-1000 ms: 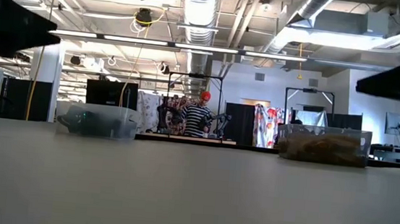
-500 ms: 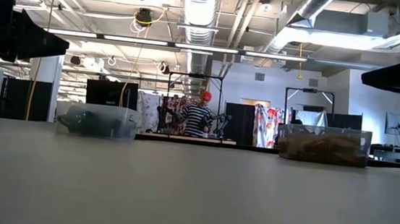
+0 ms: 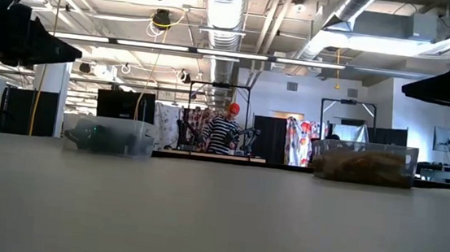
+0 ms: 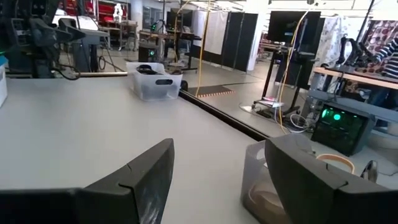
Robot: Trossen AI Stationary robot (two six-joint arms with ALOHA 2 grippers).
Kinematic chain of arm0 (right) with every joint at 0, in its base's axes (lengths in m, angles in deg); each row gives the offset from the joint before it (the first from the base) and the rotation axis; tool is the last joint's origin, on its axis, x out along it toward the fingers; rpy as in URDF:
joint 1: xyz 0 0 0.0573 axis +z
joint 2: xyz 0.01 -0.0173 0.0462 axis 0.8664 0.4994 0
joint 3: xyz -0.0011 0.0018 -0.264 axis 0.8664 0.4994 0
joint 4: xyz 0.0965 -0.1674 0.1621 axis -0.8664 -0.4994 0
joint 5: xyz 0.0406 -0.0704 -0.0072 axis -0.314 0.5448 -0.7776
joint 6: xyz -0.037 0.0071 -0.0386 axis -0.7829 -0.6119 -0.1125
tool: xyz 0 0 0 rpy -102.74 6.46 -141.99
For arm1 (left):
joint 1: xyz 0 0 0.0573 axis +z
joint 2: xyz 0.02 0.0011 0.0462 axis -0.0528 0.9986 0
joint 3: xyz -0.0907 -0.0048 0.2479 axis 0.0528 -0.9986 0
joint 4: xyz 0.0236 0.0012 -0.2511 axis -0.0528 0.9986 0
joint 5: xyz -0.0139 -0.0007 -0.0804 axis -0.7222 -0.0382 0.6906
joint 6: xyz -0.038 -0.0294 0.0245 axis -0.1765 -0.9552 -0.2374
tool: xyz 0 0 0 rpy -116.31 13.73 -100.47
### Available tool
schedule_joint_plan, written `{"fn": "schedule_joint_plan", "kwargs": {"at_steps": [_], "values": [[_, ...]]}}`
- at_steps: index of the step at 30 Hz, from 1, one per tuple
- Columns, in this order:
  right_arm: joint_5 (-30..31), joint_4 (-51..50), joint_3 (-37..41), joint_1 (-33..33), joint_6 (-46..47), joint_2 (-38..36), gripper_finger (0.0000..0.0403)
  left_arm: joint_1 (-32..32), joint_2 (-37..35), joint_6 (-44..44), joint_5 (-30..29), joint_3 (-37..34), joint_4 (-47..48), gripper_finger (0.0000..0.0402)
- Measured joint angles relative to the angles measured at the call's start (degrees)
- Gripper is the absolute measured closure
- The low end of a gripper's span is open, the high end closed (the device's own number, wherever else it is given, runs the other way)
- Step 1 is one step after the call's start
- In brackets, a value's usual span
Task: Sort rubber bands into baskets
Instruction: Return to Home Position
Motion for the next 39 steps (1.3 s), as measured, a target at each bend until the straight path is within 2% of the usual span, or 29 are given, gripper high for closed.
{"fn": "schedule_joint_plan", "kwargs": {"at_steps": [11,17,22,30,39], "values": [[-0.67,4.03,-2.48,-2.32,-0.66,-0.04,0.0121,1.91,0.0,1.06,0.0,0.13,-0.08,0.0216],[-11.91,7.1,-6.02,-3.78,-5.95,0.0,0.0121,-2.34,0.0,2.98,-0.2,1.44,-0.26,0.0224],[-21.58,15.44,-6.45,-3.76,-11.62,0.0,0.0121,-7.19,0.03,2.17,-0.15,3.51,-0.74,0.0225],[-23.21,29.23,-6.45,-3.75,-21.77,0.0,0.0121,-9.15,0.05,3.79,-0.11,15.12,-2.76,0.0225],[-24.24,40.3,-6.45,-3.75,-24.37,0.0,0.0121,-10.24,0.2,23.8,1.05,28.87,-16.62,0.0225]]}}
